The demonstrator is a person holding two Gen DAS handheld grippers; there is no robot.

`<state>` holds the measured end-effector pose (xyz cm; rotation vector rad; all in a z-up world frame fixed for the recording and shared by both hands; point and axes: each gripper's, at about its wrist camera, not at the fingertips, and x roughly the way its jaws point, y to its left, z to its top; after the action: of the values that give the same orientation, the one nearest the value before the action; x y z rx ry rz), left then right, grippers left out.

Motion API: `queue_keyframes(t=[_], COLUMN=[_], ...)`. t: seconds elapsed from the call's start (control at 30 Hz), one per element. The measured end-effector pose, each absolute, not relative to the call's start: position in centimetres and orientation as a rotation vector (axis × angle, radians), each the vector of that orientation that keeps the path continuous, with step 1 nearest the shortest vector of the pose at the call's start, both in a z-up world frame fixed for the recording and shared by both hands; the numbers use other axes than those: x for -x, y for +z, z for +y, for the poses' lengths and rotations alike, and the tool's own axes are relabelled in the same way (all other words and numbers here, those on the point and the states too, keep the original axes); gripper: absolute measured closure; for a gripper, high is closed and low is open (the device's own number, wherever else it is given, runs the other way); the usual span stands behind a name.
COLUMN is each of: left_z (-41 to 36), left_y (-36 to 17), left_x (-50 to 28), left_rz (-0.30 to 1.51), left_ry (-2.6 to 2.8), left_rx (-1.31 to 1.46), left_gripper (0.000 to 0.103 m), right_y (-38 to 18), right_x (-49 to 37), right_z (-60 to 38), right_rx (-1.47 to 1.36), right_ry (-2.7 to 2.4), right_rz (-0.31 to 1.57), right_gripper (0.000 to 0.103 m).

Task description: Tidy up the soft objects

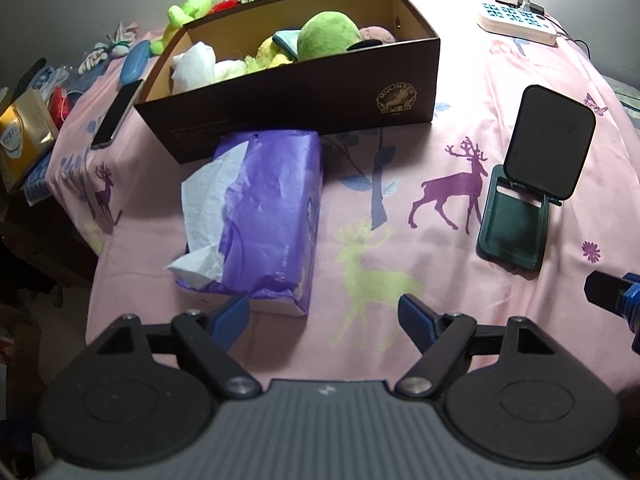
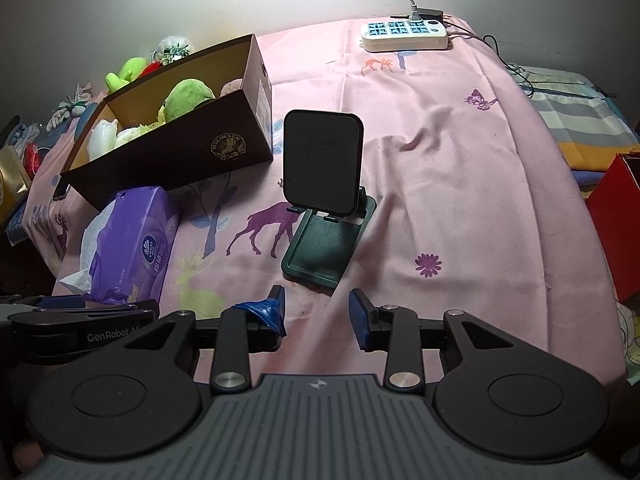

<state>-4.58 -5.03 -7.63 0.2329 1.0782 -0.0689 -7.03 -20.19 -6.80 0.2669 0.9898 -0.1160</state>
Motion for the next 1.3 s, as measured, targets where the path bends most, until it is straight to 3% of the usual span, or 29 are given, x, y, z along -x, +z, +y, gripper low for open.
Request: queue_keyframes(t=[1.3], left_z=[-5.8], left_y=[-8.7], left_x=[5.9], left_rz=[1.084], left_ry=[-0.066], left_rx=[-0.245], left_gripper=[0.023], right_y=[-8.8], right_x=[7.7], right_z=[-20.0], right_rx=[-0.202], right_ry=[-0.179], right_rz=[1.088], right_gripper=[0.084])
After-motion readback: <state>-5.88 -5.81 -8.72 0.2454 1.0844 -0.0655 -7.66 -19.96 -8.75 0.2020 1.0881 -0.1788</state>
